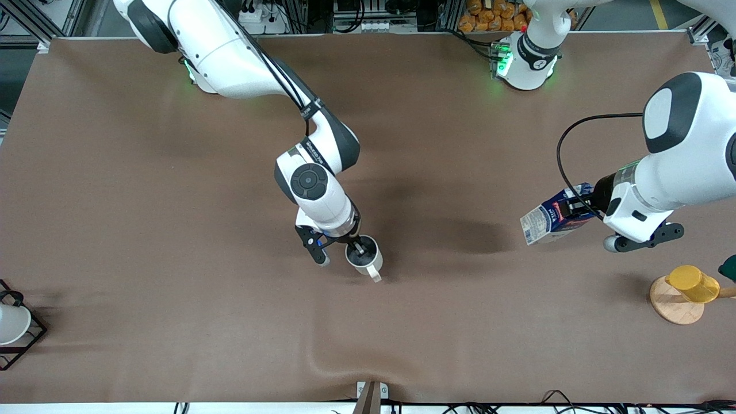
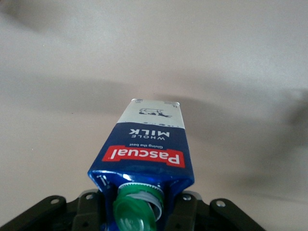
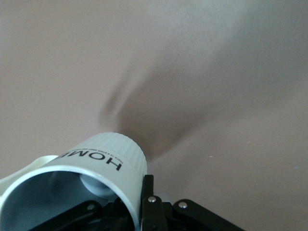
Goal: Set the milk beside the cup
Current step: 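Carry the white mug with the right gripper to the table's middle, then release the mug with the right gripper while the left gripper carries the carton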
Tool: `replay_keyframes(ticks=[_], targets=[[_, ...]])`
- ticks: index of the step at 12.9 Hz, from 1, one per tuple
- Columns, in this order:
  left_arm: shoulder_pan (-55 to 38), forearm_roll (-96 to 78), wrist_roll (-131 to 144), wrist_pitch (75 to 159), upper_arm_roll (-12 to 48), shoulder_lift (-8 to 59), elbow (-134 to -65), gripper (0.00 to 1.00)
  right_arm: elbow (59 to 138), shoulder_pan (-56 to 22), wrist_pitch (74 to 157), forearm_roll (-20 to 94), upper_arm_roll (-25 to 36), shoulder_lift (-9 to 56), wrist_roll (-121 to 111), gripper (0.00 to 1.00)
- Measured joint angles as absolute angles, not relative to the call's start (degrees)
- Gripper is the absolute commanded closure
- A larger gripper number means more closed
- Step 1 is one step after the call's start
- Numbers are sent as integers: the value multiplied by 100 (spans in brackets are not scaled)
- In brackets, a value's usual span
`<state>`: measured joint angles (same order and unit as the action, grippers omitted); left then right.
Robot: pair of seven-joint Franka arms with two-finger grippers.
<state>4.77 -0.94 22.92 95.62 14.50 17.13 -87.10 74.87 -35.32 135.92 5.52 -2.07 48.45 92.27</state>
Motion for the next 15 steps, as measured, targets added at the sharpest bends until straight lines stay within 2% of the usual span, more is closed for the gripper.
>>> replay_keyframes(ticks=[3,5,6,7,8,12,15], targets=[[477,-94,2291,9550,1460,1713,-8714,54,7486,-3669,13606,552,-209,4972,9514,100],[477,-94,2289,9546,1468,1714,-8718,54,7483,-3793,13285,545,-206,4986,9853,100],[477,-94,2286,9545,1468,1715,-8718,54,7483,-3857,13110,545,-203,4987,9937,90],[477,-94,2284,9545,1469,1715,-8719,54,7483,-3915,12991,544,-201,4987,9992,50],[477,-94,2284,9545,1469,1715,-8719,54,7483,-3956,12928,544,-198,4987,10023,1],[477,-94,2280,9543,1475,1717,-8721,54,7404,-3967,12785,544,-118,4982,10048,0],[477,-94,2280,9543,1479,1719,-8721,54,7034,-3933,11934,545,-65,4915,10057,0]])
